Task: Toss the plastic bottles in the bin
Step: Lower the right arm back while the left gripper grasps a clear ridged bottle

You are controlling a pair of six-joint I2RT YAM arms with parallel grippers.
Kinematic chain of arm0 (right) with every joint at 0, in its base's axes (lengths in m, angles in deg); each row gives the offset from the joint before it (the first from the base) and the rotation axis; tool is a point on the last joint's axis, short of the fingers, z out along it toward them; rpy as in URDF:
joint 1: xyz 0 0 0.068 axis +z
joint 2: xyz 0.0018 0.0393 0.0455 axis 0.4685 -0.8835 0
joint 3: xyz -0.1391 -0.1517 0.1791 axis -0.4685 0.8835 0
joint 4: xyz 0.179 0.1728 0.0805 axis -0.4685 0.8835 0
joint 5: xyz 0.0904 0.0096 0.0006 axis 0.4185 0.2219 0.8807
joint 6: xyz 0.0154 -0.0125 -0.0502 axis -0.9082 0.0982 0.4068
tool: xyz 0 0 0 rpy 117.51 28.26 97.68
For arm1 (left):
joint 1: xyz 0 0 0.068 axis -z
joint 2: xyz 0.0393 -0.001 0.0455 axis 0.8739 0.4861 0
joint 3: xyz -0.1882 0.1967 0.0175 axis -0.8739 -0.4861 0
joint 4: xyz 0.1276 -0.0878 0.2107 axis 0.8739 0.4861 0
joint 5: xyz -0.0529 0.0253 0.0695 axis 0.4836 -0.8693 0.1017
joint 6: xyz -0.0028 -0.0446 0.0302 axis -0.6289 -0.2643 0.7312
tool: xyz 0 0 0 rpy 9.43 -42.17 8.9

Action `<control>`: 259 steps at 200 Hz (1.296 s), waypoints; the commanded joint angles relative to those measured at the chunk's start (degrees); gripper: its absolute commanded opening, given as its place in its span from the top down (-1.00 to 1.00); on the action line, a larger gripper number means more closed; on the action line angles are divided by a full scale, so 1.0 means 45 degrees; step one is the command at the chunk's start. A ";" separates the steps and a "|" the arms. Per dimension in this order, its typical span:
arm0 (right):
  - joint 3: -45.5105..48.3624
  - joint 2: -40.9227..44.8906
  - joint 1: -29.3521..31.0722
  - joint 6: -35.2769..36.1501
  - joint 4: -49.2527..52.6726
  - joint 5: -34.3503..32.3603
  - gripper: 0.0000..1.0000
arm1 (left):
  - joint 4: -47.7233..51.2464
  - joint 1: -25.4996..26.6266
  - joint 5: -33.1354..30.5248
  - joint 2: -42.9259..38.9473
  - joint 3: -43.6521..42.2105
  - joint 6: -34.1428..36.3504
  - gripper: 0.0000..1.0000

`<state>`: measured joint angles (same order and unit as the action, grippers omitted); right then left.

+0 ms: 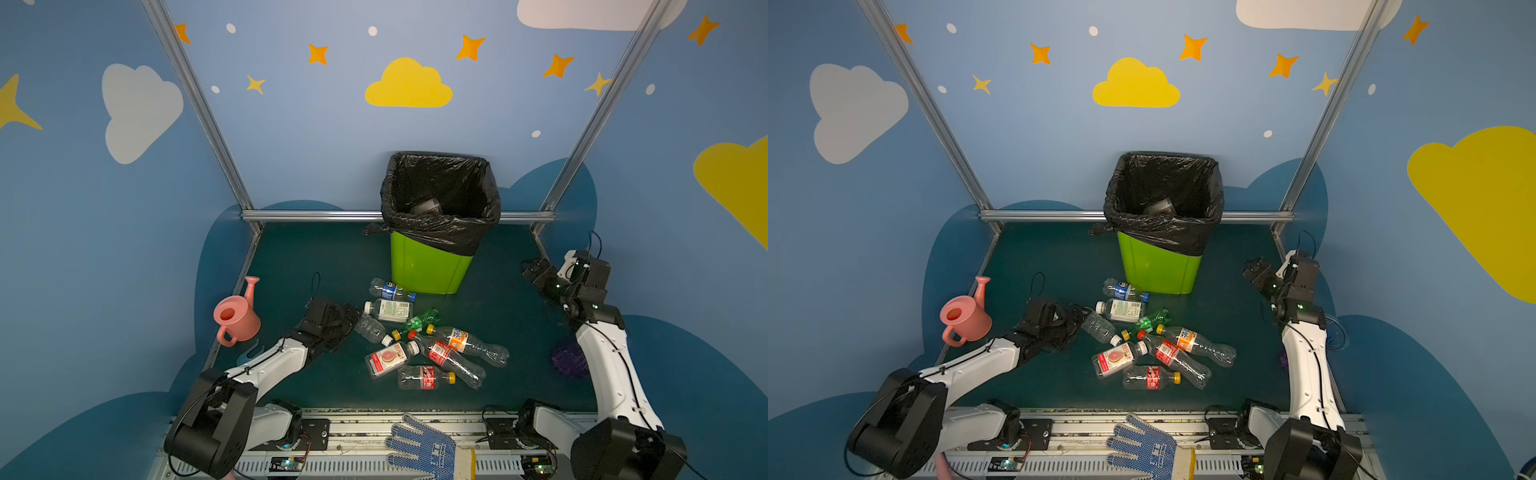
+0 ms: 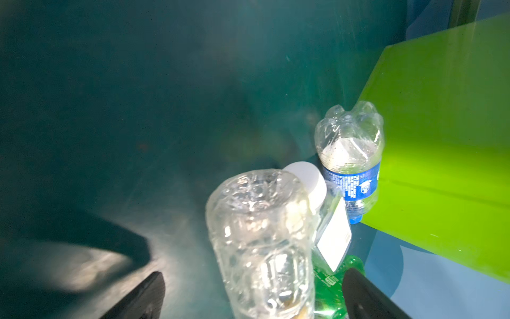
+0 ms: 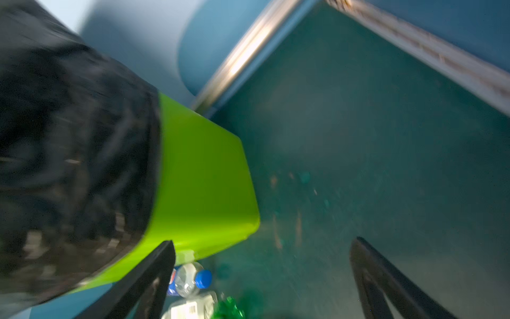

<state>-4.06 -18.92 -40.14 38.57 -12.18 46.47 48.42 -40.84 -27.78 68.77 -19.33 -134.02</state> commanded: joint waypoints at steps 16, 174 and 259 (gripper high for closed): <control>0.1097 0.1074 -0.0385 -0.0289 0.0146 0.0253 -0.94 | -0.0857 0.0055 0.0996 0.1010 0.0620 -0.0087 -0.95; 0.1832 0.1819 -0.1654 -0.0757 0.0545 0.0404 -0.94 | -0.0552 0.0128 0.1568 0.3665 0.1768 -0.0203 -0.45; 0.2115 0.2032 -0.2601 -0.0835 0.0584 0.1045 -0.94 | -0.1208 -0.0182 0.1448 0.3045 0.1343 -0.0554 0.06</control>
<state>4.98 -10.70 -50.85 35.16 -10.26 49.55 42.59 -40.75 -20.45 84.44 -12.58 -136.55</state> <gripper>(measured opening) 0.971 0.523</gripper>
